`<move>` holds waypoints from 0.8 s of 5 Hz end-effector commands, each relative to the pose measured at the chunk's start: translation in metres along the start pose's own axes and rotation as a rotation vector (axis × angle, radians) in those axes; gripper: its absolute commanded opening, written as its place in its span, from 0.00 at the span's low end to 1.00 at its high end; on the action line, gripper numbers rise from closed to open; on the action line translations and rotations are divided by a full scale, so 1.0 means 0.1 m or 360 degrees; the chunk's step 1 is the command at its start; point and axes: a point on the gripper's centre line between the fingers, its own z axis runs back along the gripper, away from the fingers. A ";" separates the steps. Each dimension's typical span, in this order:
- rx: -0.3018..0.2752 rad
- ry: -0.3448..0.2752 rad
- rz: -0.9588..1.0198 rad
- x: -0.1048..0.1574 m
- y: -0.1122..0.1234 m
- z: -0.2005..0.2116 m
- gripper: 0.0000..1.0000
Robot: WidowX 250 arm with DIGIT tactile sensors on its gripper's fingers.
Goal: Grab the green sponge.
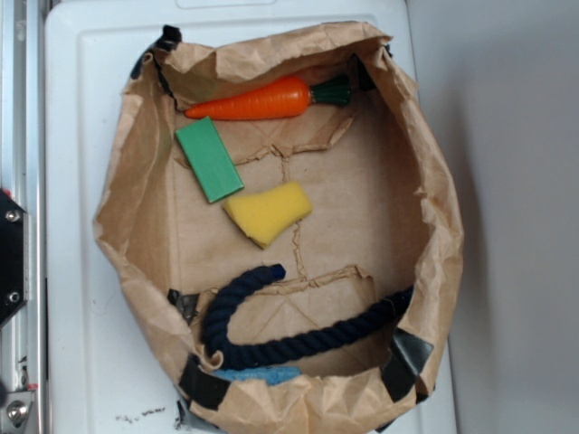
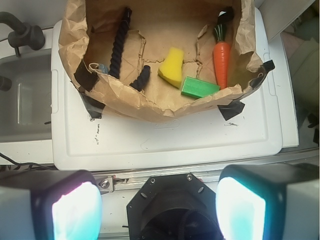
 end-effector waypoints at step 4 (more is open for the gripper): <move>-0.0074 -0.0110 -0.0109 0.43 -0.15 -0.18 1.00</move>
